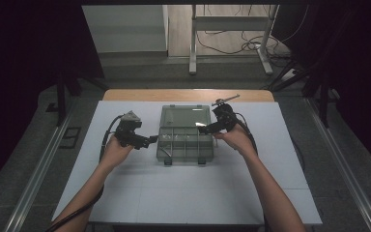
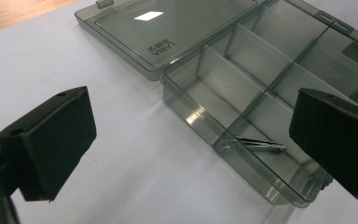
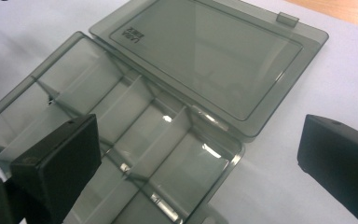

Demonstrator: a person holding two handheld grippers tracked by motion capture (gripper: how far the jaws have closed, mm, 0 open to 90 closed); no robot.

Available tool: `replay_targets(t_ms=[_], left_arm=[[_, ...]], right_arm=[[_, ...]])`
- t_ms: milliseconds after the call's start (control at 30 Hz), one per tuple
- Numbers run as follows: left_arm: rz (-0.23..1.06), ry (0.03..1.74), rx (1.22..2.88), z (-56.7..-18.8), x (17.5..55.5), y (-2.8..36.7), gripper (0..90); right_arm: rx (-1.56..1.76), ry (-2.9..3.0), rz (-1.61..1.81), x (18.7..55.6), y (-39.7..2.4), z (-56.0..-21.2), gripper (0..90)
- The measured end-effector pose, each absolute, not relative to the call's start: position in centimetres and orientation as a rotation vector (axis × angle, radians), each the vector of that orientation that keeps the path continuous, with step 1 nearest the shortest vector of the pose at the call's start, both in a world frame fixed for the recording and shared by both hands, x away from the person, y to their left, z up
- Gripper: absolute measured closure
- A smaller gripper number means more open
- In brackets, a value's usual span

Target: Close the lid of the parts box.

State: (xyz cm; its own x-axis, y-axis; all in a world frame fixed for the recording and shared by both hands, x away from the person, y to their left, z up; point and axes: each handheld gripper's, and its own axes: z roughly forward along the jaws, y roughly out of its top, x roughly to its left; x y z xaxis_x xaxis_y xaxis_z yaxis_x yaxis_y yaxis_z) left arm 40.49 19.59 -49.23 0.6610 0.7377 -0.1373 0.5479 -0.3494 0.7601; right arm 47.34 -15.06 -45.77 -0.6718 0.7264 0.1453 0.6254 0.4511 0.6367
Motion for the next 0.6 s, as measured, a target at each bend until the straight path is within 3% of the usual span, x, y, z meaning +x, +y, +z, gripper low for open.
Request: replay_targets(t_ms=[300, 600], left_arm=[[0.28, 0.997, 2.049, -49.8, 41.6, 19.3, 1.5], [0.294, 0.986, 2.059, -50.2, 42.6, 18.9, 1.9]], right_arm=[[1.267, 2.524, 0.958, 49.4, -15.1, -46.1, 2.4], [1.297, 2.523, 0.893, 50.9, -14.9, -46.4, 24.8]])
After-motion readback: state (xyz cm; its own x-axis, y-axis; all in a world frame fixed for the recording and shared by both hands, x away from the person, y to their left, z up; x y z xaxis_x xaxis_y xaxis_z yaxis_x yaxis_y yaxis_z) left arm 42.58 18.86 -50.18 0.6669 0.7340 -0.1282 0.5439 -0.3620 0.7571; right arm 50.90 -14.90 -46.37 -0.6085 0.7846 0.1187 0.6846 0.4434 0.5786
